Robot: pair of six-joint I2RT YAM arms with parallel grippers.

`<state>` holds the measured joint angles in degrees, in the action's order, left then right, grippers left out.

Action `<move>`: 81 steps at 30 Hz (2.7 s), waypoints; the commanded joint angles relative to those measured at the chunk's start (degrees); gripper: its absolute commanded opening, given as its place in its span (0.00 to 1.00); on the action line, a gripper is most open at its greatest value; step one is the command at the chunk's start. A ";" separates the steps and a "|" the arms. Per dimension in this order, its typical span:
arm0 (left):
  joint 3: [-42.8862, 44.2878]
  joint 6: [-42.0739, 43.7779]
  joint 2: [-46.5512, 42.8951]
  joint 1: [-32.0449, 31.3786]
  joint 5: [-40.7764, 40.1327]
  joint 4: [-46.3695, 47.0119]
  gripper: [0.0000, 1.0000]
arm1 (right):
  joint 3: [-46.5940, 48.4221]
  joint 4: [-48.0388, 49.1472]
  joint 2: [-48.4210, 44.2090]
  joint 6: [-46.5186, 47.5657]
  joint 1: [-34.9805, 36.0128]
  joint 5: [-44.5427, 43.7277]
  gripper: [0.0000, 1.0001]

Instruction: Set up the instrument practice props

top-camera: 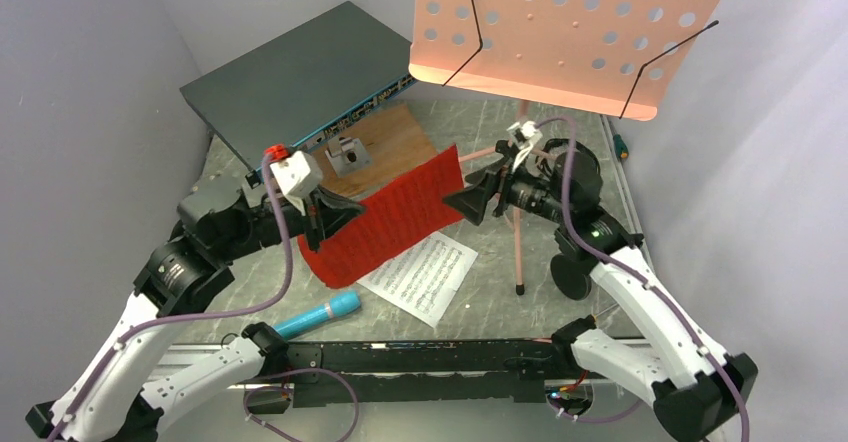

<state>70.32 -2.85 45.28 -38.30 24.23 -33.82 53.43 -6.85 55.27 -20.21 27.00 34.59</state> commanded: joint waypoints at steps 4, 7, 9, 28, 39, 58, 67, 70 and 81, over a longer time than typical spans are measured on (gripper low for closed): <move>-5.50 -12.03 -4.24 0.16 -9.80 26.67 0.00 | -1.92 12.37 -7.46 -13.27 -1.02 -10.63 1.00; -6.20 -14.86 -3.93 0.16 -9.90 34.74 0.00 | -1.88 13.84 -7.72 -15.64 -0.99 -11.47 1.00; -6.21 -16.40 -3.26 0.16 -9.57 38.30 0.00 | -2.56 16.69 -7.26 -18.13 -1.01 -9.55 1.00; -11.39 -28.20 -1.52 0.16 -8.01 57.90 0.00 | -9.63 52.19 -1.75 -40.21 -0.55 0.09 0.86; -16.51 -30.49 -3.95 0.14 -10.54 61.37 0.00 | -11.70 59.77 -1.30 -43.45 -0.16 -4.21 0.41; -12.57 -25.34 -4.63 0.16 -22.66 34.29 0.79 | 12.10 19.41 -3.64 -2.85 0.28 -10.96 0.00; -5.17 -22.28 -0.26 0.17 -34.26 15.73 0.99 | 31.62 -5.06 0.33 13.34 0.08 -31.23 0.00; -2.24 -21.36 2.70 0.16 -33.93 13.21 0.99 | 37.56 -10.38 2.40 16.10 0.07 -39.72 0.00; 4.52 -17.07 12.18 0.16 -10.04 21.79 0.99 | 48.06 -17.86 7.57 15.91 -0.12 -28.21 0.00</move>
<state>71.90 -23.83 56.69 -38.20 -0.47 -19.09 97.58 -20.69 61.58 -3.44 26.92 -4.64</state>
